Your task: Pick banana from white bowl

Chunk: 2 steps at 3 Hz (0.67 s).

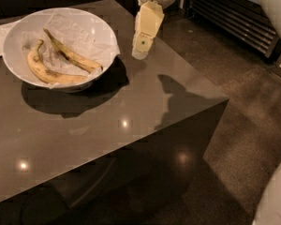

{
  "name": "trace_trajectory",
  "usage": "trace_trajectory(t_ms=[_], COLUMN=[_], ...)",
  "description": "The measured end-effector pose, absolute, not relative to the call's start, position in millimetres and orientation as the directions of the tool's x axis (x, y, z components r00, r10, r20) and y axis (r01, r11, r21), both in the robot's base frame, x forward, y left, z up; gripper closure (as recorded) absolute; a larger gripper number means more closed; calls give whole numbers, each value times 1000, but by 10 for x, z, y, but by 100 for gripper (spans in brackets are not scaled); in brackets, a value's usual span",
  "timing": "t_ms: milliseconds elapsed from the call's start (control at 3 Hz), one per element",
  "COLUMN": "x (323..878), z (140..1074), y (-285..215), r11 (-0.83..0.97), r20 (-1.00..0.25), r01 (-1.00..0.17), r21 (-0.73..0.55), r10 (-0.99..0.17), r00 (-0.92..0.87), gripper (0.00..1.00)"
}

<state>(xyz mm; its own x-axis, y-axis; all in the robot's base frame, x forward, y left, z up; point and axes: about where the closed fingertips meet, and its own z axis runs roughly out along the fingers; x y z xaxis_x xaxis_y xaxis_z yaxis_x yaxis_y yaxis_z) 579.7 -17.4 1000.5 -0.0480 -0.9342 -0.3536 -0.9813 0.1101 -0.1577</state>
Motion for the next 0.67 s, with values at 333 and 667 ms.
trace_trajectory(t_ms=[333, 667], x=[5837, 5913], z=[10033, 10136], y=[-129, 134], r11=[117, 91], r20=[-373, -404], r01=[-977, -978], r21=[-177, -190], r10=[-927, -915], r00=[-44, -7], gripper=[0, 0])
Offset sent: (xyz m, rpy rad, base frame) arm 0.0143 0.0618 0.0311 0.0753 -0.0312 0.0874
